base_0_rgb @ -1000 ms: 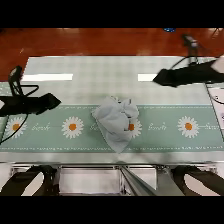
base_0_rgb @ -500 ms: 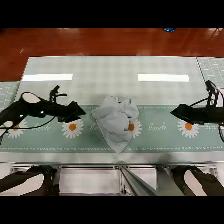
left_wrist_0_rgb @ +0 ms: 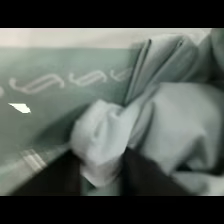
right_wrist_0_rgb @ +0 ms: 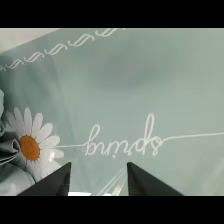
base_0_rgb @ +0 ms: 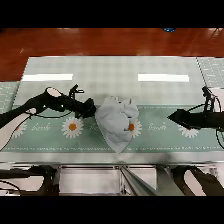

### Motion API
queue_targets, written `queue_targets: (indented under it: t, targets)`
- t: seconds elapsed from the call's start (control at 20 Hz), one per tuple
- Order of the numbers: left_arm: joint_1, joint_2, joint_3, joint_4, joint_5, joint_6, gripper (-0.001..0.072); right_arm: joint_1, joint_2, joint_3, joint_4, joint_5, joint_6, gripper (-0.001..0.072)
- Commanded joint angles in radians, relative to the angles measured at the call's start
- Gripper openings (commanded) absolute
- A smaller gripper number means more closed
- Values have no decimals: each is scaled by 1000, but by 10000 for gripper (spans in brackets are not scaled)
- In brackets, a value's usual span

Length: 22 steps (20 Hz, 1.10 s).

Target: Fold the shirts.

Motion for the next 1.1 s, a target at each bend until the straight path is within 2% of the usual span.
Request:
queue_targets:
  t: [0.0,0.15,0.4,0.55,0.65,0.95,1.0,1.05]
  targets:
    - [-15,-35,65,-31,-29,43,22,8,2,-31,29,100,-8,405]
    - [-11,-34,96,-31,-46,51,21,158,1,-151,101,100,26,405]
    - [-11,-35,100,-31,-54,51,21,535,-56,-214,252,-197,133,405]
    - [-11,-35,100,-31,-57,51,21,679,-178,-209,386,-348,95,405]
    - [-11,-35,100,-31,-65,51,21,728,-258,-178,437,-385,52,405]
    - [-11,-35,100,-31,-74,51,21,805,-477,-23,444,-433,22,404]
    - [-11,-35,100,-31,-75,51,21,812,-505,9,444,-433,11,353]
    - [-11,-35,100,-31,-76,51,21,817,-526,37,444,-433,-12,230]
